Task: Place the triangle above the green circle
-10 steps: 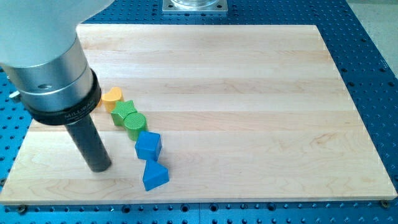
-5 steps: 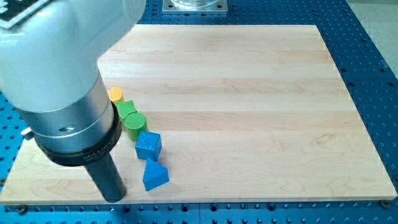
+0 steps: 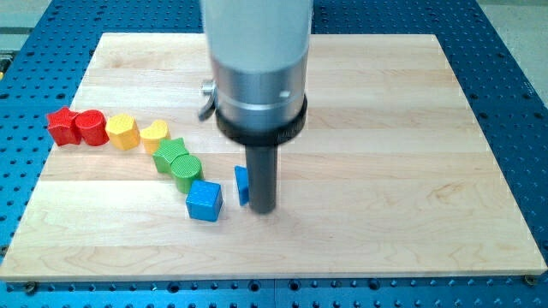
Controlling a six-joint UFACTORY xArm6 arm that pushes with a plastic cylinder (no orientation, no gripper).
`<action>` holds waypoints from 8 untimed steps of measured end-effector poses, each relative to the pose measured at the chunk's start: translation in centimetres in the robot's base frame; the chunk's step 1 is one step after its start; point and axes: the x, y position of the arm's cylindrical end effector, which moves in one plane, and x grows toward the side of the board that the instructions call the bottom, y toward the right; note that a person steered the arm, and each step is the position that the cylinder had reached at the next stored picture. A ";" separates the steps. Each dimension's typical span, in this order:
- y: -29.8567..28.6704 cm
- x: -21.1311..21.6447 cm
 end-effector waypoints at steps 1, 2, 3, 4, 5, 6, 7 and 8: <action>-3.0 -5.1; 0.2 -3.3; -5.0 -4.0; -6.6 -5.5; -6.7 -5.6; -6.6 -5.6; -6.6 -5.1; -7.5 -2.5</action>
